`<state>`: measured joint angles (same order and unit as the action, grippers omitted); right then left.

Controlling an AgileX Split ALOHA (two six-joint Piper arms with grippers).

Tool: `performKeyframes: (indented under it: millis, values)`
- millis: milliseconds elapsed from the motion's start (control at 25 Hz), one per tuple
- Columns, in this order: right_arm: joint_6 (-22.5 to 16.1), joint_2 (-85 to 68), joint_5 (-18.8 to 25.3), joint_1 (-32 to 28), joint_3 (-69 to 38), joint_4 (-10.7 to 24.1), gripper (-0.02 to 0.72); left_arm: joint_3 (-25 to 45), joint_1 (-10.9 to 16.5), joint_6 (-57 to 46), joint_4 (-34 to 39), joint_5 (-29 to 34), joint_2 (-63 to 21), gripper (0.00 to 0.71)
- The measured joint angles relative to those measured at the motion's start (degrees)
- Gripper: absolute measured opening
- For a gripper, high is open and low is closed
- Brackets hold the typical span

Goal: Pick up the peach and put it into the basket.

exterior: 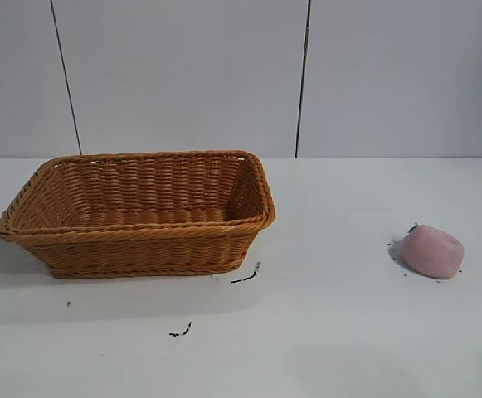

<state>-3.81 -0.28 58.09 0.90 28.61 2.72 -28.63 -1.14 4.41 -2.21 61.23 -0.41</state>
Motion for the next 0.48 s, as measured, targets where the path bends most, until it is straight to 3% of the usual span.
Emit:
performKeyframes:
  millis: [480]
  values:
    - [1.7,5.0,0.0,0.0,2.5,-0.1,0.689,0.0,0.0,0.0,0.0,0.0,0.0,0.692]
